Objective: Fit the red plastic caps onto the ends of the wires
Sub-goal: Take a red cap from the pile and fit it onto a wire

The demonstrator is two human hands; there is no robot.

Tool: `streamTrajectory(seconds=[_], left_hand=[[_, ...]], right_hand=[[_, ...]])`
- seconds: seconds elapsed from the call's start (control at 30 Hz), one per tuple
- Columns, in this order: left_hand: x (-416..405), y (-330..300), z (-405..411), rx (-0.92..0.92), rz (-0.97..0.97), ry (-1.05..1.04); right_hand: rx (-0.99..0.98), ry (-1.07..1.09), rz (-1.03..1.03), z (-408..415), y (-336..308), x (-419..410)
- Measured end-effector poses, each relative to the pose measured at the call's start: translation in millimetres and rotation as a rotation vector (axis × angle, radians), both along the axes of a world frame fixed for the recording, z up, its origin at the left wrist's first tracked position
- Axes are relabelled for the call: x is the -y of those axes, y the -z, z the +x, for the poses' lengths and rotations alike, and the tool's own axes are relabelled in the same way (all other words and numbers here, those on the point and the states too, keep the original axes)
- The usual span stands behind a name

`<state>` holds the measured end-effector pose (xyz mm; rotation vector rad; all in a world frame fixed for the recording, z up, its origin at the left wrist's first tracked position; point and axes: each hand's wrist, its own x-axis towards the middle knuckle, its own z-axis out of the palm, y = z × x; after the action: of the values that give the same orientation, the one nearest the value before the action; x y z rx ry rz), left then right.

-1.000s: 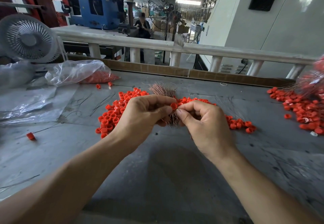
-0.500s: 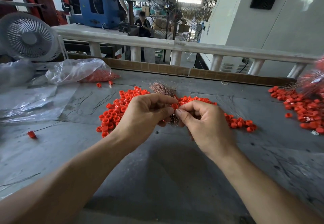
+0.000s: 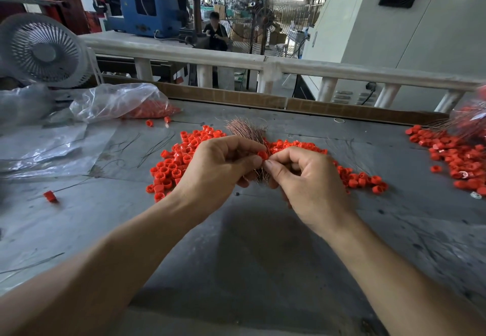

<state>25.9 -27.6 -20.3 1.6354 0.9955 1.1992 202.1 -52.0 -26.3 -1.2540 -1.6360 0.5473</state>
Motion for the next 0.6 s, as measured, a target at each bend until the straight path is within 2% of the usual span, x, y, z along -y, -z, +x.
streamTrajectory(seconds=[0.6], left_hand=[[-2.8,2.8,0.8,0.053,0.002,0.003]], right_hand=[[-0.002,0.009,0.047,-1.1,-0.6,-1.1]])
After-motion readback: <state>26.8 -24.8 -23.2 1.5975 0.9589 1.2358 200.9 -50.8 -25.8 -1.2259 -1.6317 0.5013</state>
